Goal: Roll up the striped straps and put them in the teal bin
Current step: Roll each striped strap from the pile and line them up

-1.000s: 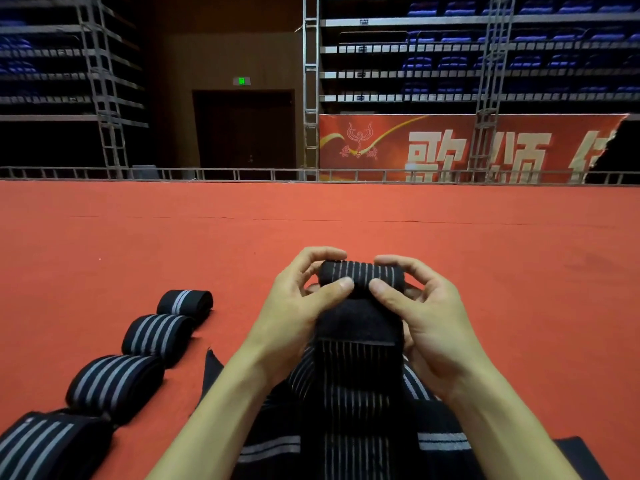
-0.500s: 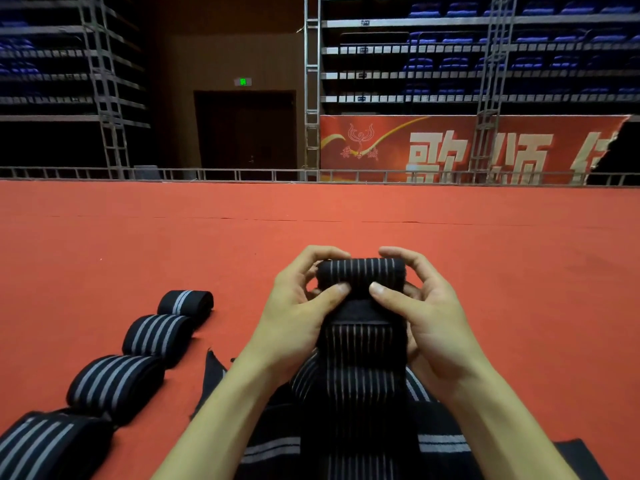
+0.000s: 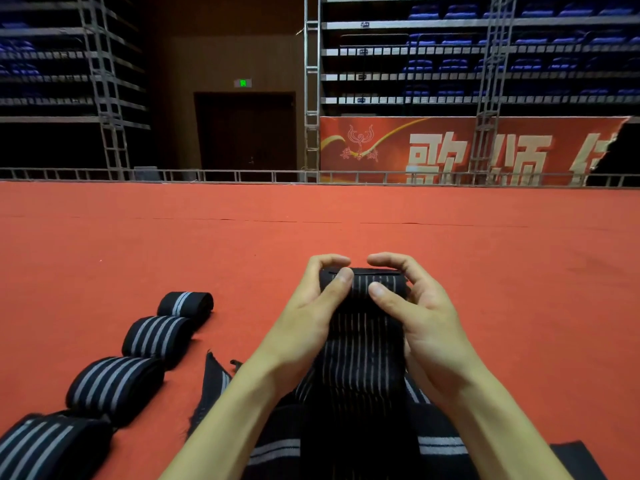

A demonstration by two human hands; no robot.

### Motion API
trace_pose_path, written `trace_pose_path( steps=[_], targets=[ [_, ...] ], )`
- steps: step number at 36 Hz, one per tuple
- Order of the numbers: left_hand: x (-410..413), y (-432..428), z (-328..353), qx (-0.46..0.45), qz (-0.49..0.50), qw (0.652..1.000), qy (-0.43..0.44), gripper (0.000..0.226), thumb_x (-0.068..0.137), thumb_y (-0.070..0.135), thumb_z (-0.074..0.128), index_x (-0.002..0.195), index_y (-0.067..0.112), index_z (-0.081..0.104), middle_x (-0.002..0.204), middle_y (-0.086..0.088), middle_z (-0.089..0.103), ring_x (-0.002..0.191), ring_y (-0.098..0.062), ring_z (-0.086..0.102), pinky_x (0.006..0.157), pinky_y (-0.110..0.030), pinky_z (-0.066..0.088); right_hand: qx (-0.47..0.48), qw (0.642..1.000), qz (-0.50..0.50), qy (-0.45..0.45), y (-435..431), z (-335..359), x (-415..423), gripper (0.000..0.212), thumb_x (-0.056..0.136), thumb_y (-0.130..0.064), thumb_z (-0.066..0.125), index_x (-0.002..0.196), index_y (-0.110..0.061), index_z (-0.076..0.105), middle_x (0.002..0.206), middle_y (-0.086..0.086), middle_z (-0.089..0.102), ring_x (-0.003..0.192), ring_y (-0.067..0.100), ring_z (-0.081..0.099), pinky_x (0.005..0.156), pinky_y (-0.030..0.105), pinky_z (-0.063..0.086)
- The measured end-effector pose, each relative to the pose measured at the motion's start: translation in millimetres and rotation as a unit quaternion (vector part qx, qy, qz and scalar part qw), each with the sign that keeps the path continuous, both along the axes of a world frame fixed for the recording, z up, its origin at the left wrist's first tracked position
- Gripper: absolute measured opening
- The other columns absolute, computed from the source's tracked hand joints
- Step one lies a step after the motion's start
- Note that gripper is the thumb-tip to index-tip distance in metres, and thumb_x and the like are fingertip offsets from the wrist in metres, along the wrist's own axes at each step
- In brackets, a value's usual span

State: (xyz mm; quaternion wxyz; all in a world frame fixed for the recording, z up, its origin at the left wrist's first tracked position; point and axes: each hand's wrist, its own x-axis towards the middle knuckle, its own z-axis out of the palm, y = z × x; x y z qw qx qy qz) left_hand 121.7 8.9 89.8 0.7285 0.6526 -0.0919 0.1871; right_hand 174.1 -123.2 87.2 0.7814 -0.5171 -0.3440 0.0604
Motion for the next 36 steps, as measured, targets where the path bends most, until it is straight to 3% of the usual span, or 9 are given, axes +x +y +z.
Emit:
trace_pose_path(
  steps=[2,7,12,18,23,25,27,30,36],
  targets=[
    [0,-3,-1,0.002,0.000,1.000,0.004,0.036,0.082,0.046,0.055,0.113,0.027,0.051,0.092,0.001,0.069,0.082,-0.013,0.065,0.071,-0.031,0.054,-0.009,1.000,0.002,-0.014,1,-1,-1,0.022,0.085,-0.013,0.065,0.102,-0.027,0.066,0.098,0.015,0.067,0.088,0.025,0.063,0.085,0.049,0.053],
    [1,-7,-1,-0.027,0.015,0.999,0.016,0.028,0.088,0.043,0.052,0.109,0.025,0.048,0.082,0.002,0.066,0.070,-0.010,0.063,0.063,-0.030,0.053,-0.035,0.999,0.010,-0.037,-1,-2,0,0.020,0.097,-0.010,0.056,0.107,-0.027,0.058,0.089,-0.001,0.067,0.083,0.016,0.061,0.076,0.035,0.054],
    [-1,-6,2,-0.050,-0.018,0.998,0.042,0.014,0.101,0.027,0.047,0.112,0.018,0.047,0.084,-0.002,0.064,0.068,-0.010,0.063,0.058,-0.027,0.053,-0.034,0.998,-0.006,-0.052,-2,-2,1,0.025,0.081,-0.019,0.061,0.101,-0.033,0.062,0.091,-0.001,0.066,0.085,0.014,0.061,0.078,0.034,0.054],
    [0,2,0,-0.052,-0.001,0.999,-0.013,0.020,0.095,0.006,0.058,0.111,0.017,0.054,0.090,-0.009,0.062,0.069,-0.014,0.063,0.058,-0.027,0.054,0.019,0.999,0.014,0.037,2,1,0,0.033,0.089,0.007,0.056,0.109,-0.020,0.057,0.101,0.012,0.062,0.083,0.020,0.064,0.069,0.031,0.057],
    [1,3,0,-0.023,0.011,0.997,-0.079,0.035,0.083,-0.007,0.064,0.093,0.027,0.062,0.093,-0.009,0.062,0.072,-0.015,0.062,0.060,-0.027,0.053,0.002,0.997,0.037,0.070,0,3,-2,0.035,0.076,-0.031,0.065,0.109,-0.019,0.058,0.098,0.011,0.067,0.078,0.020,0.067,0.059,0.029,0.055],
    [2,4,0,-0.012,0.022,0.995,-0.092,0.035,0.075,-0.002,0.063,0.087,0.031,0.063,0.090,-0.006,0.064,0.074,-0.017,0.060,0.062,-0.027,0.052,-0.021,0.999,0.002,0.034,1,1,-1,0.029,0.076,-0.037,0.063,0.102,-0.022,0.060,0.093,0.006,0.067,0.076,0.015,0.065,0.058,0.026,0.052],
    [2,3,-1,-0.011,0.028,0.995,-0.091,0.036,0.070,0.000,0.062,0.088,0.031,0.063,0.090,-0.006,0.063,0.078,-0.019,0.059,0.065,-0.030,0.052,-0.027,0.999,-0.026,-0.001,3,-1,1,0.019,0.079,-0.035,0.065,0.095,-0.026,0.062,0.094,0.002,0.068,0.084,0.017,0.064,0.071,0.033,0.053],
    [3,1,-2,-0.034,0.009,0.997,-0.064,0.039,0.070,0.003,0.062,0.103,0.025,0.056,0.094,-0.009,0.062,0.081,-0.021,0.061,0.068,-0.030,0.054,-0.013,1.000,-0.020,-0.009,3,-3,2,0.018,0.081,-0.025,0.075,0.094,-0.029,0.063,0.094,0.004,0.067,0.086,0.022,0.062,0.078,0.041,0.052],
    [1,-5,1,-0.060,-0.023,0.998,0.005,0.042,0.078,0.026,0.069,0.115,0.024,0.048,0.097,-0.008,0.065,0.077,-0.019,0.067,0.060,-0.029,0.053,-0.011,1.000,0.009,-0.012,-1,-2,2,0.021,0.081,-0.010,0.067,0.092,-0.027,0.063,0.090,0.006,0.066,0.076,0.017,0.063,0.061,0.027,0.053]
  ],
)
